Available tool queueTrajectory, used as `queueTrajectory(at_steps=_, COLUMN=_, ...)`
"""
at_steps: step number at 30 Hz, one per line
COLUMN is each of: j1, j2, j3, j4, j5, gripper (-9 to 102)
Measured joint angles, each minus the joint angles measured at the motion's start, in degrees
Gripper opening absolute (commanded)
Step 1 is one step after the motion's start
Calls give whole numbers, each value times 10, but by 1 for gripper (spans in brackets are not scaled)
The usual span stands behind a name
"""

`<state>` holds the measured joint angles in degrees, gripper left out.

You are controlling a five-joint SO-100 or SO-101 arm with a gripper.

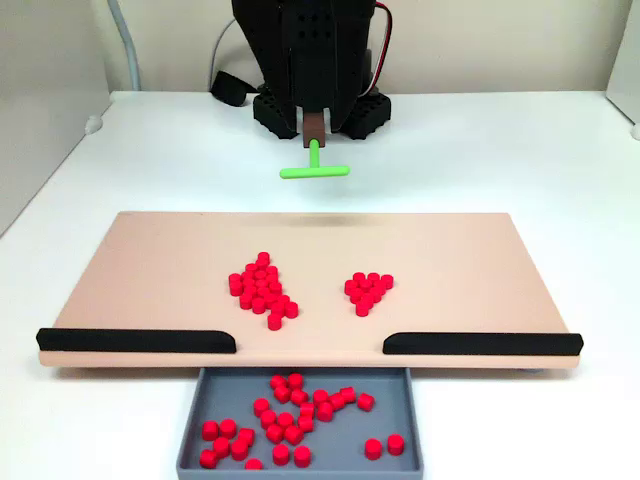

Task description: Push granules from left to the grey container

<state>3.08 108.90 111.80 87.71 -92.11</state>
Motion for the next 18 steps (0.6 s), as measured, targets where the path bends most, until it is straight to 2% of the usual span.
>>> queueTrajectory(at_steps=2, j1=-4, j2=0, j3=0, j4=0, j5=1, gripper=0)
queueTrajectory(at_steps=7, j1=-23, j2=0, j3=0, j4=0, j5=87, gripper=0)
queueTrajectory(at_steps=18, j1=-23, j2=0, j3=0, j4=0, j5=90, gripper=0)
